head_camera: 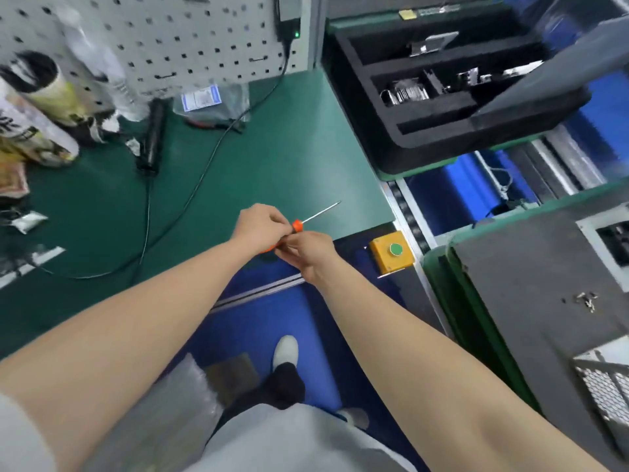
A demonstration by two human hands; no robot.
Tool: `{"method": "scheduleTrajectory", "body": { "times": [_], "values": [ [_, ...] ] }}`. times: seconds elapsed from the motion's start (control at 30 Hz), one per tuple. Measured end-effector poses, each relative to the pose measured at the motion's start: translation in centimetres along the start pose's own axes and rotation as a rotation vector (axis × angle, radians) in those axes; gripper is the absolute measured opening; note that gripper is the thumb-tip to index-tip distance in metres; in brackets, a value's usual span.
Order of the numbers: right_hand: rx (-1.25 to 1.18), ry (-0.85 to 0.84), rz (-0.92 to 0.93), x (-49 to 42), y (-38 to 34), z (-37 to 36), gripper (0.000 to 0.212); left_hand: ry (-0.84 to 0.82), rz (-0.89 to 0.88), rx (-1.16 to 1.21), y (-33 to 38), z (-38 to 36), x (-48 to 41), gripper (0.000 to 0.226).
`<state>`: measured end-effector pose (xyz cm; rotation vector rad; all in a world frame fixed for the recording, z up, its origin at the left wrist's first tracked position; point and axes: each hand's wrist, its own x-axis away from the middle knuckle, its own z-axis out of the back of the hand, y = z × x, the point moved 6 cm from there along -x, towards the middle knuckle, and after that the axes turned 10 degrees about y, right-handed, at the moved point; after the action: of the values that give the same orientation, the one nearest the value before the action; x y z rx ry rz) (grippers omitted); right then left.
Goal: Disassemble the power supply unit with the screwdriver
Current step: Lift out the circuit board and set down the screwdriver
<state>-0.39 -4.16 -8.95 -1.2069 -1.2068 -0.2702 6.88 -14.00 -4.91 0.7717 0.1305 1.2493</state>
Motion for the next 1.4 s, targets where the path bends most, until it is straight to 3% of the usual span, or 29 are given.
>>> {"method": "scheduleTrajectory", "body": {
  "times": [0.3, 0.5, 0.67, 0.8, 0.97, 1.1, 1.2, 1.4],
  "values": [
    [0.013, -0.007, -0.033, -3.9, 0.2, -4.8, 0.034, -0.015, -0.056, -0.101, -2.8, 1.2, -5.2, 0.011],
    [0.034, -0.024, -0.001, -4.9, -0.2, -5.7, 0.024, 0.067, -0.121, -0.156, -3.4, 1.3, -6.5, 0.017],
    [0.102, 0.000, 0.000, -4.9, -0.7, -3.7, 0.025, 0.078, -0.197, -0.228, -1.6, 0.9, -6.7, 0.026],
    [0.083, 0.136, 0.076, -4.4, -2.8, 2.5, 0.013, 0.119, -0.361, -0.259, 3.6, -0.8, -5.9, 0.029],
    [0.078, 0.476, 0.199, -2.7, -5.4, 14.5, 0.008, -0.116, -0.536, -0.123, 11.9, -7.3, -2.7, 0.017],
    [0.113, 0.706, 0.219, -1.3, -5.1, 21.1, 0.012, -0.341, -0.513, -0.159, 15.9, -12.9, 0.3, 0.025],
    [0.053, 0.715, 0.135, -0.9, -3.7, 23.0, 0.022, -0.474, -0.463, -0.272, 16.9, -15.8, 1.3, 0.035],
    [-0.037, 0.728, 0.095, -1.2, -2.9, 22.7, 0.038, -0.489, -0.477, -0.293, 17.2, -17.5, -0.1, 0.030]
  ]
}}
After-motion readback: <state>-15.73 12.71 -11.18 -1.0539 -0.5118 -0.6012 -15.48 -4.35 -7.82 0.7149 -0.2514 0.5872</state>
